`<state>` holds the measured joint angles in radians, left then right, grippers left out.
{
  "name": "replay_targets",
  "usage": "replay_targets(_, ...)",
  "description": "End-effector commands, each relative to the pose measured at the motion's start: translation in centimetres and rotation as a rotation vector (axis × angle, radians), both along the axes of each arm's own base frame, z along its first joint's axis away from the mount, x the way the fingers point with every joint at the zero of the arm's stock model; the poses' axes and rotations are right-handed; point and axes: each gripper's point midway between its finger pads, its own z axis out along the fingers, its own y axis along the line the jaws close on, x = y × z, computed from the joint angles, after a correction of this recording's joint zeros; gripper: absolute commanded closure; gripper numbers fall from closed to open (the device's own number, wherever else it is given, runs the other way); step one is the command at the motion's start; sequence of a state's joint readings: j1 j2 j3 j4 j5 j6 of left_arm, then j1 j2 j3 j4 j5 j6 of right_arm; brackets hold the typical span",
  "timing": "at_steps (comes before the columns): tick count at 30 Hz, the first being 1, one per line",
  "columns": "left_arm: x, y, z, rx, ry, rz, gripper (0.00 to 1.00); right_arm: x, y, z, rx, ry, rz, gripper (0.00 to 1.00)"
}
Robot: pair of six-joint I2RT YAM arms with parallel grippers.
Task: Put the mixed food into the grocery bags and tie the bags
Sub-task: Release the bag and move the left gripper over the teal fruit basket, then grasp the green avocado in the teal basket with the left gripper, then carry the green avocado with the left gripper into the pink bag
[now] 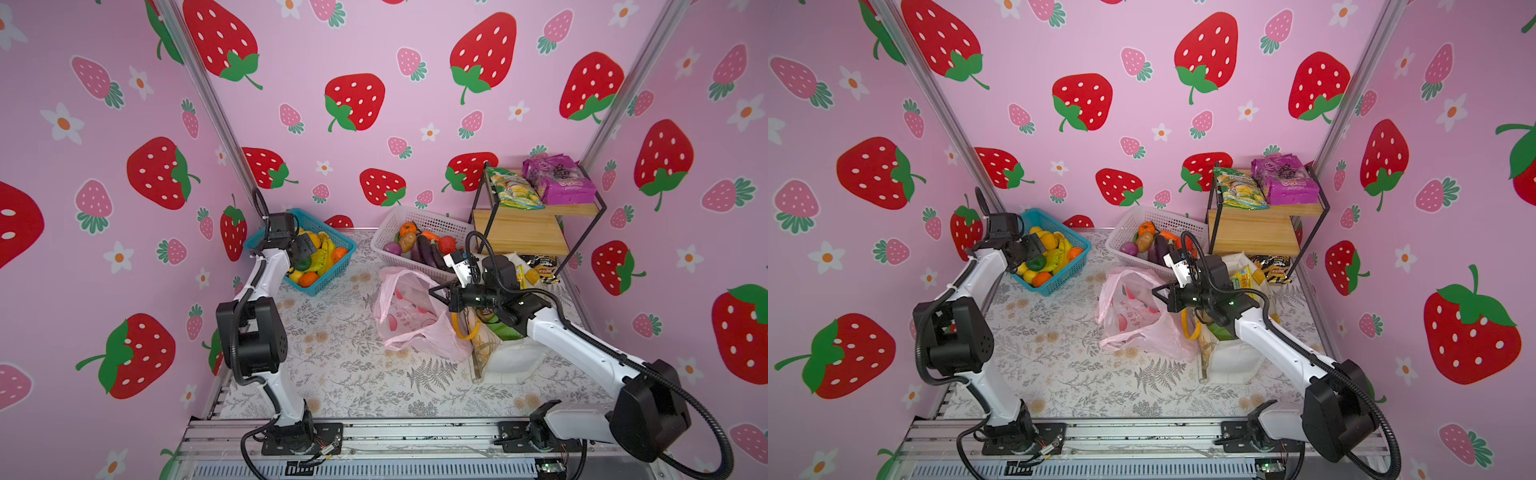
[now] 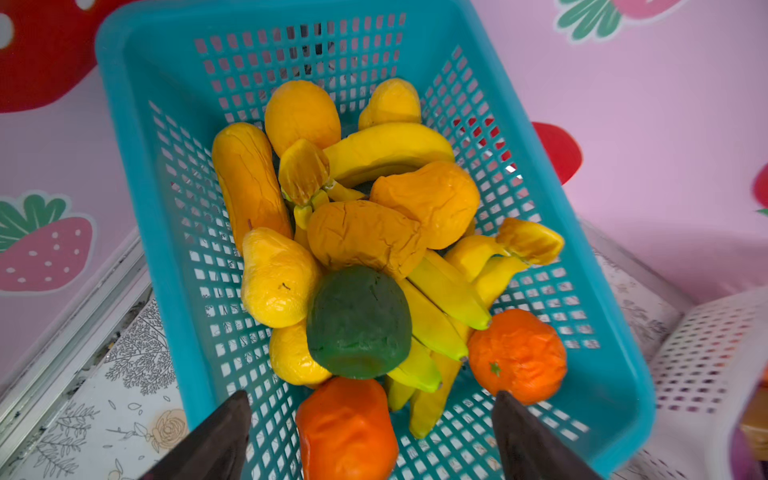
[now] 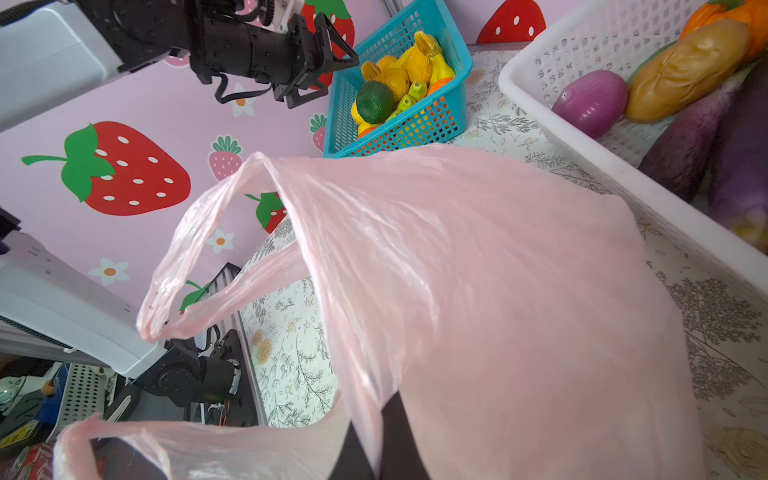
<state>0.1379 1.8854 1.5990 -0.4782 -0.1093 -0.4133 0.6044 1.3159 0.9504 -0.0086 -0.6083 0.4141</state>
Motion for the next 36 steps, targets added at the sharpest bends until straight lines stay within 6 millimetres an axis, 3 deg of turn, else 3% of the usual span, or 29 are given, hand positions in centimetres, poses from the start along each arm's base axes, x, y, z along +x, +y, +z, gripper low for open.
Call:
replay_targets(1,0.2,1.3,-0.6,0.061,0.081,0.008,0.08,0.2,0.0,-0.1,0.012,-0.021,0.017,1.0)
replay_targets(8,2.2,1.2,-3.9,0.04,0.15,-0.009,0.14,0.7,-0.3,-0.4,0.011,-0.012,0.006,1.0)
replay_targets(14,3.1,0.9,-5.5,0.015,0.163,-0.015,0.21,0.9,-0.4,-0.6,0.009,-0.004,0.005,1.0)
replay_targets(19,3.4,0.7,-5.4,0.0,0.155,-0.02,0.31,0.8,-0.3,-0.6,0.01,-0.002,0.006,1.0)
replay_targets(23,2.8,0.7,-3.6,0.005,0.113,-0.009,0.38,0.8,-0.3,-0.7,0.01,0.003,0.006,1.0)
replay_targets(26,1.5,-0.2,-0.8,-0.013,0.035,-0.006,0.41,0.8,-0.3,-0.5,0.012,0.0,0.005,1.0)
replay_targets(31,-3.4,-4.9,4.3,-0.077,-0.149,-0.061,0.42,0.8,-0.4,-0.4,0.018,0.007,-0.007,1.0)
replay_targets(34,-7.8,-8.6,5.4,-0.172,-0.218,-0.131,0.43,1.0,-0.5,-0.3,0.017,0.009,-0.016,1.0)
replay_targets(36,-10.9,-11.5,5.1,-0.206,-0.224,-0.206,0.43,1.2,-0.7,-0.2,0.015,0.009,-0.029,1.0)
